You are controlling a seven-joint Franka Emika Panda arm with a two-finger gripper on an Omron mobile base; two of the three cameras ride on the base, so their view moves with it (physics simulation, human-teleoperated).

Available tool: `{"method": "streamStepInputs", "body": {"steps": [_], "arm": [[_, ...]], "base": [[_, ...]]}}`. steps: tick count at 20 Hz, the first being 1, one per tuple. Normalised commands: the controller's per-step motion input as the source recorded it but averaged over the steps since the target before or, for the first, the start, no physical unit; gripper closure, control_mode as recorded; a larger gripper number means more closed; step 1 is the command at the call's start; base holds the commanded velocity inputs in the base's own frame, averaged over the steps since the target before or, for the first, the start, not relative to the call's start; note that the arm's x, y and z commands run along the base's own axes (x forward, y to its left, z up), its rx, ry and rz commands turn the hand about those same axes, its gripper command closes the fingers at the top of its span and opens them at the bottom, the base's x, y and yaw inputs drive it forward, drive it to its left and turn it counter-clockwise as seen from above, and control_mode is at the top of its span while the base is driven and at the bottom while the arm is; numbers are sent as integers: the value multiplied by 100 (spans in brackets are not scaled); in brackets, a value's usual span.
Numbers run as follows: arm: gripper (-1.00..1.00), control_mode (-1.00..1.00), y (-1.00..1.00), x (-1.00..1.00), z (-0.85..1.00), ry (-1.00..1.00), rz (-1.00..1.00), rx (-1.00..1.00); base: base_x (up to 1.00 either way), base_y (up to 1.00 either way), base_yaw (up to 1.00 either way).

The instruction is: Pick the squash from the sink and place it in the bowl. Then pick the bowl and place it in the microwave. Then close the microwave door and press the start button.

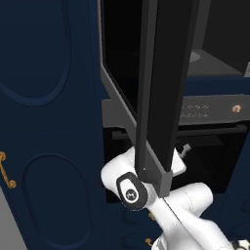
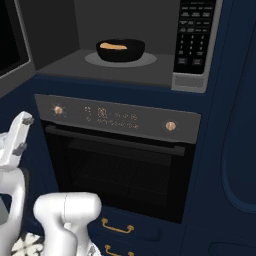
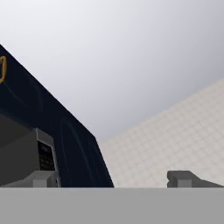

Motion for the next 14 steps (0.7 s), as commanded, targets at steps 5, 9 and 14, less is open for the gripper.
{"method": "streamStepInputs", "body": {"steps": [5, 9, 14], "arm": [[-100, -100, 53, 7, -29, 1, 27, 0], [-100, -100, 61, 16, -21, 0, 22, 0], [-100, -100, 74, 13, -14, 0, 19, 0]], "base": [[0, 0, 0], [0, 0, 0], [0, 0, 0]]}}
